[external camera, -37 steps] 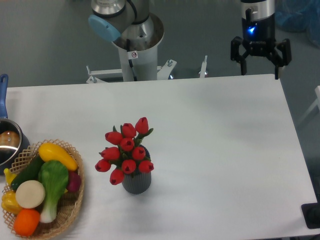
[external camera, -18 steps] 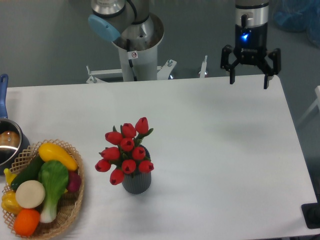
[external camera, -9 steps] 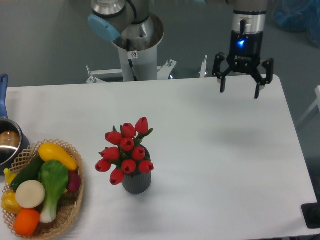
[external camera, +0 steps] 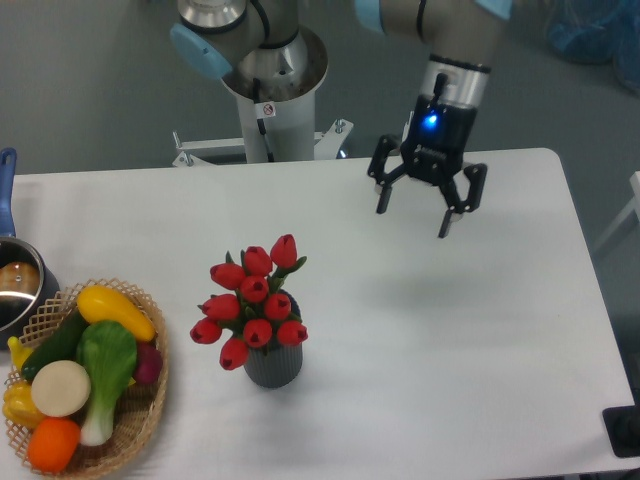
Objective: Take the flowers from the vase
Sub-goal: 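Move the open gripper toward the red tulips in the grey vase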
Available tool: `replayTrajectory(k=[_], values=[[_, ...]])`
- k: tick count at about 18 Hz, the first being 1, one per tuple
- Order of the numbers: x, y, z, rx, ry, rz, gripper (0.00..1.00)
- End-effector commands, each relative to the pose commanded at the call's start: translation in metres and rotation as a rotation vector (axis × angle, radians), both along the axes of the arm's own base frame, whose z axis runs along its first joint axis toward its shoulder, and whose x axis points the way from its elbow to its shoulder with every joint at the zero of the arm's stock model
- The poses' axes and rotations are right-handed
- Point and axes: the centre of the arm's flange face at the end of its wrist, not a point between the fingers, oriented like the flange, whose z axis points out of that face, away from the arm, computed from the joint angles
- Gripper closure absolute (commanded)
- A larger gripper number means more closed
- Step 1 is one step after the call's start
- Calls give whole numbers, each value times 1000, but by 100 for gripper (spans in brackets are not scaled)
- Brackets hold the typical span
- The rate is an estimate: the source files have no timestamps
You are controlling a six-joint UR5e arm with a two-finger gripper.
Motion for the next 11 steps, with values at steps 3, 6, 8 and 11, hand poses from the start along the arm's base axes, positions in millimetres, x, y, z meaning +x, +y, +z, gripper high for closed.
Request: replayTrajectory(k=[3, 6, 8, 11], values=[[8, 4, -4, 88, -41, -36, 0], [9, 12, -6, 175, -90, -64, 0], [9, 17, -13, 193, -111, -77, 0], [13, 30, -24, 207, -144, -105, 0]])
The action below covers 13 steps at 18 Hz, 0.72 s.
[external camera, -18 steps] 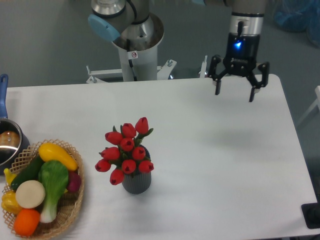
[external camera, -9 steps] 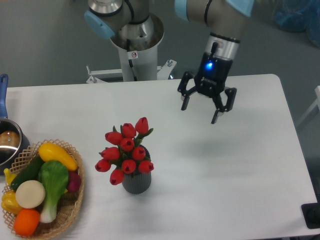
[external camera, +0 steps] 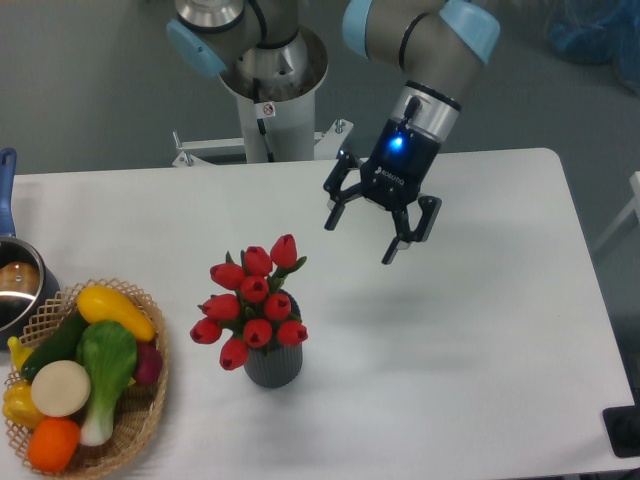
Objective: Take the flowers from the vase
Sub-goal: 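Move the open gripper toward the red tulips in the grey vase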
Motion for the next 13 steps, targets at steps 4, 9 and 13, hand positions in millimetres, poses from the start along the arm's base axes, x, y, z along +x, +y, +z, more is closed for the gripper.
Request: replayTrajectory(k=[4, 9, 13], values=[[11, 15, -11, 3, -14, -45, 0], [17, 28, -21, 57, -73, -77, 0], [15, 32, -27, 97, -100, -85, 0]])
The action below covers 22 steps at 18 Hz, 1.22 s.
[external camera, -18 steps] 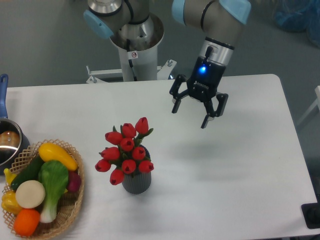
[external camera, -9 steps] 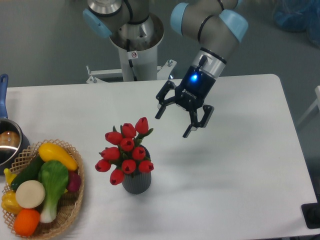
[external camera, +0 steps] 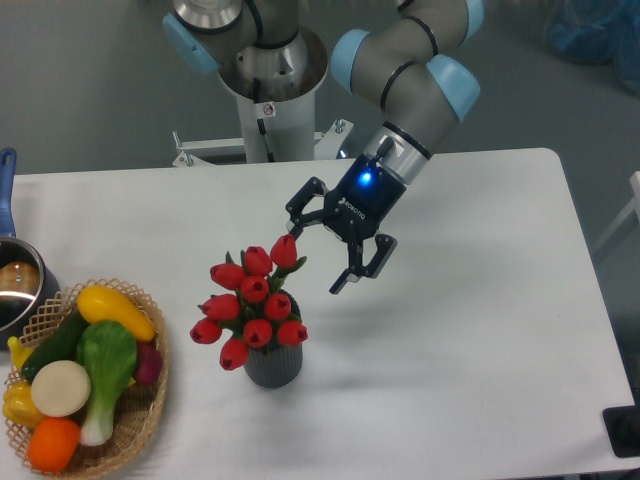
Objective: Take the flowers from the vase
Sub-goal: 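Move the open gripper toward the red tulips in the grey vase, then lower the gripper around the tulip stems and close it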
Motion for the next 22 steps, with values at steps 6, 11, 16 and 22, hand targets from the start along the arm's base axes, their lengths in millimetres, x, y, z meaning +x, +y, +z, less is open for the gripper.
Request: replayTrajectory(k=[6, 11, 16, 22], values=[[-5, 9, -9, -8, 2, -12, 0], [-3, 25, -13, -9, 2, -43, 0], [-1, 36, -20, -9, 2, -62, 0], [7, 48, -26, -14, -5, -88, 0]])
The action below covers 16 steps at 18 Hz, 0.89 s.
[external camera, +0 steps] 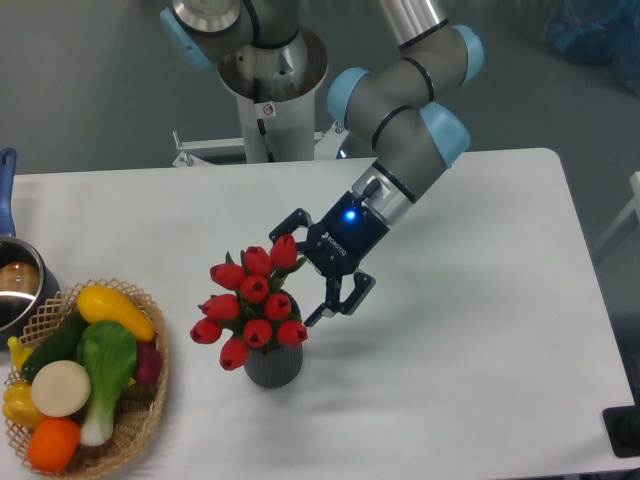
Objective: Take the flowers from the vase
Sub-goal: 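Lower the gripper around the tulip stems and close it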
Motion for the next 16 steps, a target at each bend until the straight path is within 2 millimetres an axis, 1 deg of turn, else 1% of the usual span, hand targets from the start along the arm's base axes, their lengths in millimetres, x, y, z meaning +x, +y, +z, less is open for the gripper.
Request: replayTrajectory(k=[4, 7, 16], values=[[1, 1, -2, -1, -3, -3, 0], [8, 6, -1, 0, -3, -16, 0], [8, 8, -4, -4, -7, -20, 0]])
